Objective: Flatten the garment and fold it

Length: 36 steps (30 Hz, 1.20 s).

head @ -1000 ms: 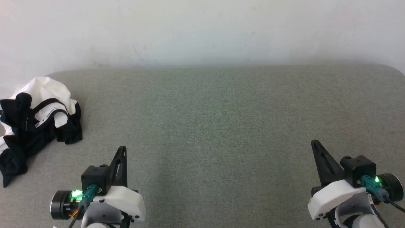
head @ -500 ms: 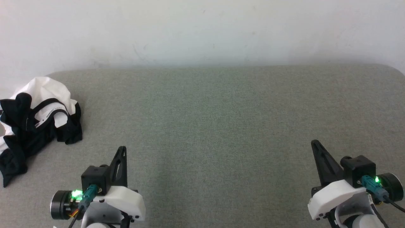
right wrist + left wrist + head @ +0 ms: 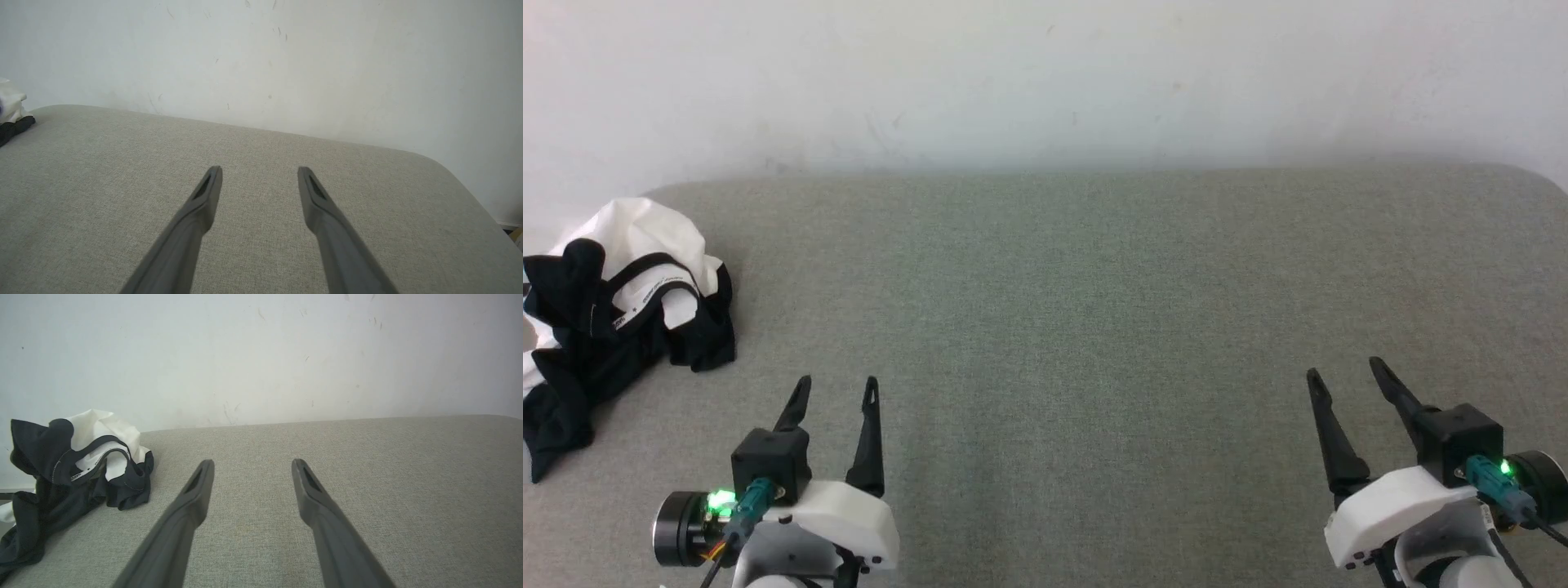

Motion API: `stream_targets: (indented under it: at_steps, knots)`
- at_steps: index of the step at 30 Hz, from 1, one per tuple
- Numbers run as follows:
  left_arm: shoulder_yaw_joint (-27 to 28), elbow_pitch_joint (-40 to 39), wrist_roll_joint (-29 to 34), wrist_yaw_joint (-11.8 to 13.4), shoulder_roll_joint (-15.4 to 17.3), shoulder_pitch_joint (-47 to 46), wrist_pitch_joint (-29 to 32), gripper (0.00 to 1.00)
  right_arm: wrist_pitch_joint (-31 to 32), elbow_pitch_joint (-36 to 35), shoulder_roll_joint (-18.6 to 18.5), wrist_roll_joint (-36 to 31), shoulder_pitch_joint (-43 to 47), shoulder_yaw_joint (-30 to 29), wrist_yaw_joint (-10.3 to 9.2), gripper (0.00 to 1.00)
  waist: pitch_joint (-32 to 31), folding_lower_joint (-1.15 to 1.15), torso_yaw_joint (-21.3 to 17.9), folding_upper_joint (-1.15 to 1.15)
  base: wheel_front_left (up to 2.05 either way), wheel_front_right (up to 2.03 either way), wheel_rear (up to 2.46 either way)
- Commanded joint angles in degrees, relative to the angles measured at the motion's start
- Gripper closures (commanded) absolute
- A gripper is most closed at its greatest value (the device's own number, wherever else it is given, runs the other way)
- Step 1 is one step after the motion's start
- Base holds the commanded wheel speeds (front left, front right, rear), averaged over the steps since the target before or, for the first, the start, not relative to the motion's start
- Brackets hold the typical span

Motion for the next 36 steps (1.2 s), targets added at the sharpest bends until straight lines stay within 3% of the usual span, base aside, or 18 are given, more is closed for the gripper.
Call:
stream_targets:
  at_steps: [1, 18, 36]
  knots:
    - [-0.08, -0.16, -0.5, 0.04, -0.02, 0.55, -0.45, 0.0, -0.48, 0.08, 0.02, 0.6, 0.28, -0.51, -0.01, 0.0, 0.01, 0.0, 0.01, 0.0, 0.0, 0.0, 0.0]
    - [-0.27, -0.75, -2.32, 0.48, -0.07, 1.46, -2.48, 0.0, -2.5, 0.12, 0.06, 1.02, 0.88, -2.92, -0.03, 0.0, 0.36, 0.0, 1.37, 0.0, 0.0, 0.0, 0.0]
    - [0.1, -1.69, -4.77, 1.22, -0.11, 2.72, -4.63, 0.0, -4.66, -0.18, 0.1, 0.99, 1.32, -3.66, -0.05, 0.0, 0.44, 0.0, 7.63, 0.0, 0.0, 0.0, 0.0]
